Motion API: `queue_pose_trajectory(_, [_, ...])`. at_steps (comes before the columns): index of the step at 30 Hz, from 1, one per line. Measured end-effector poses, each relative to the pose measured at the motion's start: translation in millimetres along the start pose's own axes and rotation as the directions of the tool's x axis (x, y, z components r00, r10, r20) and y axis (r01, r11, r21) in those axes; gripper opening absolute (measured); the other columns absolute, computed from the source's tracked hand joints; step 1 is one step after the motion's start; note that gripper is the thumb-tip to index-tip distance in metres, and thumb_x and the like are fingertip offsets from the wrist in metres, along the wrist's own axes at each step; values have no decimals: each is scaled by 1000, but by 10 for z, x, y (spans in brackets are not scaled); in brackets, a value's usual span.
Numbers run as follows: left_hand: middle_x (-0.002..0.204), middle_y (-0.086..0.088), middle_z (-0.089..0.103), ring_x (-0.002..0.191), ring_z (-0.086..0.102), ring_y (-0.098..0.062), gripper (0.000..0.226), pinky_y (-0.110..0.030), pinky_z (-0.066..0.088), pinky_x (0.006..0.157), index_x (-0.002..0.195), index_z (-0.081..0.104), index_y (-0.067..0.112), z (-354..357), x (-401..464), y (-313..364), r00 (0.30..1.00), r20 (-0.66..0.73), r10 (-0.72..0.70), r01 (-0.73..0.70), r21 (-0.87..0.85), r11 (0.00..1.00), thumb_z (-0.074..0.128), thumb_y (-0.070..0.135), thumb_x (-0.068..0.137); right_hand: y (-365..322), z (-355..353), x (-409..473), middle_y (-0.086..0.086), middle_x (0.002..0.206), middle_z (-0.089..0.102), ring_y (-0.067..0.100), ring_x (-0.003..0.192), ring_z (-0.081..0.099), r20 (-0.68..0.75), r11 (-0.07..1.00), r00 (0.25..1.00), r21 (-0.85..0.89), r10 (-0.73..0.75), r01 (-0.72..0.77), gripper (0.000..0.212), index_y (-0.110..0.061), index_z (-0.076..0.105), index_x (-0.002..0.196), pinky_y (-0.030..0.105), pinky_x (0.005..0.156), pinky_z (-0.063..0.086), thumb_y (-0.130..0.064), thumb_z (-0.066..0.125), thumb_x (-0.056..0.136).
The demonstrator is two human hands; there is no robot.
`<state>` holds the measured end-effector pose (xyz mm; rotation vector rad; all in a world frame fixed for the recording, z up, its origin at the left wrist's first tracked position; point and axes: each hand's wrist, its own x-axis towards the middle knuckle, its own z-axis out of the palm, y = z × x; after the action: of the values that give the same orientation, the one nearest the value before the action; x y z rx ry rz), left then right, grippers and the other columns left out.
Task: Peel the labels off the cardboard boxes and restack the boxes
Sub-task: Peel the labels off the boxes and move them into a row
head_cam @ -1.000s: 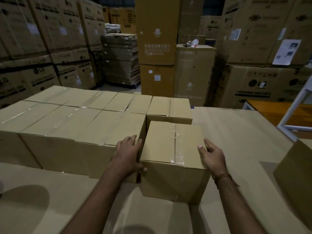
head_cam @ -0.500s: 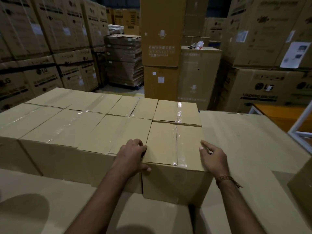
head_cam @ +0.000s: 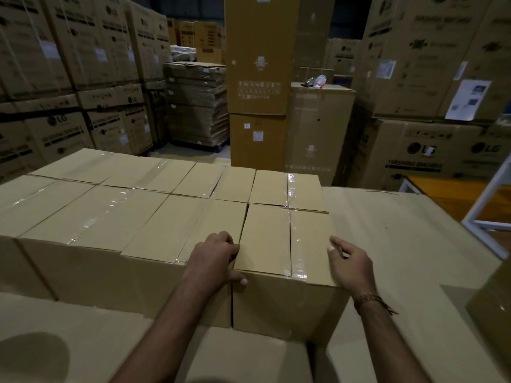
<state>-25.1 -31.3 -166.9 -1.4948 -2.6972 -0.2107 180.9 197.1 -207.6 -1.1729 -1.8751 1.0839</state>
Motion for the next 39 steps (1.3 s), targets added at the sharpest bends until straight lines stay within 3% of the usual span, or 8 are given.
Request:
queue_pose_trajectory(10, [133, 5, 55, 119, 51, -16, 82, -36, 53, 93, 136, 66, 25, -27, 18, 23, 1000, 10, -9, 9, 3, 1000, 83, 70, 70, -29, -62, 80, 1, 146, 65, 22, 136, 57, 75, 996, 997, -82, -30, 37, 39, -21, 67, 143, 28, 107, 40, -27, 64, 104])
queue_pose_trajectory(15, [141, 2, 54, 125, 53, -19, 77, -38, 53, 98, 143, 58, 26, -111, 3, 93, 998, 55, -26, 25, 24, 999, 85, 56, 78, -60, -130, 65, 4, 152, 60, 22, 137, 56, 94, 994, 995, -100, -23, 32, 48, -16, 57, 152, 28, 106, 38, -30, 61, 107])
queue_pose_trajectory(20, [138, 2, 59, 119, 60, -22, 73, -42, 56, 93, 147, 54, 31, -267, 43, 377, 1000, 17, -19, 20, -12, 1000, 82, 54, 83, -48, -346, -45, 5, 146, 63, 15, 113, 61, 27, 994, 999, -106, -29, 31, 48, -20, 57, 152, 29, 96, 46, -36, 60, 107])
queue_pose_trajectory(29, [134, 9, 65, 112, 63, -14, 68, -41, 58, 90, 148, 54, 36, -229, 228, 1746, 987, -62, 151, -162, -267, 950, 73, 62, 88, 302, -1347, -182, 1, 124, 74, 12, 99, 70, -8, 979, 995, -181, -100, 97, 34, -20, 71, 134, 31, 93, 56, -30, 67, 102])
queue_pose_trajectory(34, [127, 10, 67, 105, 63, -11, 58, -42, 58, 89, 145, 58, 33, 48, 324, 2814, 973, -113, 200, -227, -349, 909, 67, 59, 95, 627, -2245, -103, -2, 130, 70, 14, 104, 69, -10, 942, 990, -306, -144, 134, 36, -22, 69, 137, 33, 93, 56, -32, 65, 103])
queue_pose_trajectory(39, [124, 13, 68, 98, 64, -7, 53, -39, 55, 92, 144, 60, 35, 428, 514, 3972, 963, -74, 258, -261, -484, 835, 57, 63, 99, 1021, -3304, 160, 1, 130, 69, 19, 111, 67, -82, 893, 982, -435, -171, 119, 37, -24, 68, 137, 40, 98, 56, -36, 63, 102])
